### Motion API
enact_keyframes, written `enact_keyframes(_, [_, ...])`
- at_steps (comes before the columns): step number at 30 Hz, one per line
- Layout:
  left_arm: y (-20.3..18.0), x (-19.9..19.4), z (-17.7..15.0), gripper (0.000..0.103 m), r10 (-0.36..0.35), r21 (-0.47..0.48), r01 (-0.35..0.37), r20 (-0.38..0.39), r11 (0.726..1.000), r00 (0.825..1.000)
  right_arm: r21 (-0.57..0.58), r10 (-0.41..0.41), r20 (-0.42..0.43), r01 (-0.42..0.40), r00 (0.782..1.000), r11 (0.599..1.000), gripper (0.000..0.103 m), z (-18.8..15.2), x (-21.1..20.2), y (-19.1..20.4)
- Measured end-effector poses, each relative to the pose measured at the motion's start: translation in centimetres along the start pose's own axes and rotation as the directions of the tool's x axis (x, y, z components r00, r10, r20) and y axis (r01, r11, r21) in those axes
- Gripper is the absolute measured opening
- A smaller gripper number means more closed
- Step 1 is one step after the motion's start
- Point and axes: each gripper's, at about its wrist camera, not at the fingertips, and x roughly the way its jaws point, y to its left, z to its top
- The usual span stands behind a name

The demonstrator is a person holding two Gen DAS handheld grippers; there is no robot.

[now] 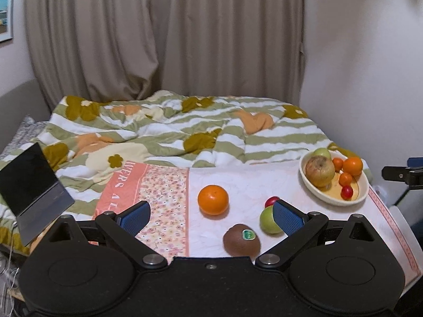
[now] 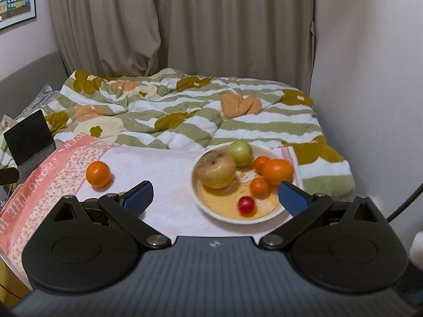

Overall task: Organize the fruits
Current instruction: 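Withdraw both grippers from the bowl toward the kiwi and green apple, then grasp the kiwi with the left gripper while the right grasps the green apple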

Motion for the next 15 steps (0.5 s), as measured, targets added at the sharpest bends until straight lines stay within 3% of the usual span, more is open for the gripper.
enact_keyframes(8, [4.2,2.9,-0.5,0.101,-0.147,0.061,0.151,-0.063,0.987,0.987,0.023,-0.048,-0.041,0.049,0.998,0.999,0.103,-0.8,1.7,5.5])
enact_keyframes(15, [5.5,6.9,-1.7,0.101,-0.262,0.123,0.280,-0.149,0.952,0.954,0.030,-0.011,-0.110,0.015,0.994,0.999,0.103,-2.0,4.8,8.8])
